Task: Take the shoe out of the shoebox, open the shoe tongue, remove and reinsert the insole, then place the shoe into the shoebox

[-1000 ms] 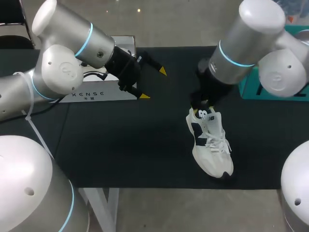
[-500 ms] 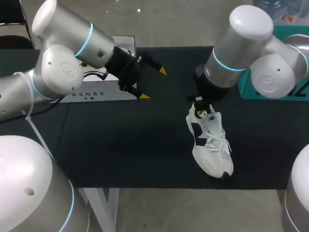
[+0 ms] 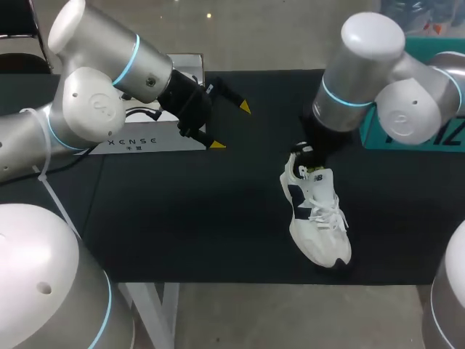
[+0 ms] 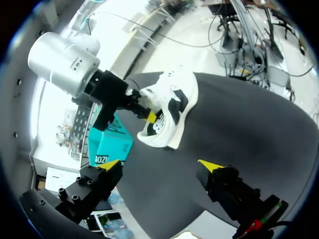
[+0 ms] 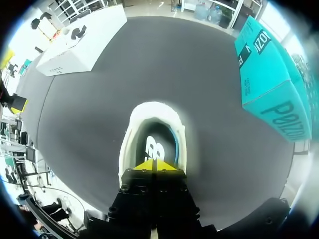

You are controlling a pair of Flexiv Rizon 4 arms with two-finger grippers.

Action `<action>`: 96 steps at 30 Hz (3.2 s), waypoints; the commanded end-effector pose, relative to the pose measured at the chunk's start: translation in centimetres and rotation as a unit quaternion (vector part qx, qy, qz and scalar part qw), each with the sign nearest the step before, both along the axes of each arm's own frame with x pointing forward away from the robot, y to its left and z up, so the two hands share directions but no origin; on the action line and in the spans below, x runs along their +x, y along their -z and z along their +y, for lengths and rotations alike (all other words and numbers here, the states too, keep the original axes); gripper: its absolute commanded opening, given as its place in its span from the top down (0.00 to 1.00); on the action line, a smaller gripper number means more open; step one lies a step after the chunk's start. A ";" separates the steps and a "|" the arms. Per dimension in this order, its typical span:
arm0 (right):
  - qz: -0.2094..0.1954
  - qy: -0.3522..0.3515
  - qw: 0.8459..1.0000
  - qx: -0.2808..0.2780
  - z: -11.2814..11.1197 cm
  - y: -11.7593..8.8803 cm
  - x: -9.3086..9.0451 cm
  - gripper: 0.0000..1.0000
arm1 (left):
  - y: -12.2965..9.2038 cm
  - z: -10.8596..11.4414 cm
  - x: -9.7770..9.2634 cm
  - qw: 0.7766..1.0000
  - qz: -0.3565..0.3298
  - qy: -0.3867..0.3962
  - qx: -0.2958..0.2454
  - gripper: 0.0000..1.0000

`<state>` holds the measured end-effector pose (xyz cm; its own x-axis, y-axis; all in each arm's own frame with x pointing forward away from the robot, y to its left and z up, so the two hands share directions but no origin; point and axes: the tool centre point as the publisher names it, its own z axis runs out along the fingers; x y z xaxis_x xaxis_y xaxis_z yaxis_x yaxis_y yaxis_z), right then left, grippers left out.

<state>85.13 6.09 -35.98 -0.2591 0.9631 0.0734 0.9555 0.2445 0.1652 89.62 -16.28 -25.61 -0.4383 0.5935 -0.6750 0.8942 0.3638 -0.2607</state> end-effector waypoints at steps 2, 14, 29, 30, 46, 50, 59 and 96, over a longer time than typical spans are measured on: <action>0.003 -0.001 1.000 -0.005 0.3 1.2 0.7 1.00 | -0.1 0.0 0.0 1.000 0.000 0.000 0.002 0.00; -0.003 -0.006 1.000 -0.002 0.9 3.5 1.6 1.00 | -0.1 0.0 0.0 1.000 0.000 0.000 0.002 0.00; -0.006 -0.016 1.000 -0.013 0.9 2.6 0.2 1.00 | -0.1 0.0 0.0 1.000 0.000 0.000 0.002 0.00; -0.007 -0.017 1.000 -0.014 0.9 2.6 0.2 1.00 | -0.1 0.0 0.0 1.000 0.000 0.000 0.002 0.00; 0.016 -0.042 0.999 -0.008 2.3 6.8 -0.3 1.00 | -0.1 0.0 0.0 1.000 0.000 0.000 0.002 0.00; 0.016 -0.042 0.999 -0.008 2.5 6.2 -0.5 1.00 | -0.1 0.0 0.0 1.000 0.000 0.000 0.002 0.00; 0.005 -0.052 0.998 -0.025 2.2 3.2 -0.8 1.00 | -0.1 0.0 0.0 1.000 0.000 0.000 0.002 0.00; 0.018 -0.059 0.997 -0.048 0.6 1.9 -4.0 0.00 | -0.1 0.0 0.0 1.000 0.000 0.000 0.002 0.00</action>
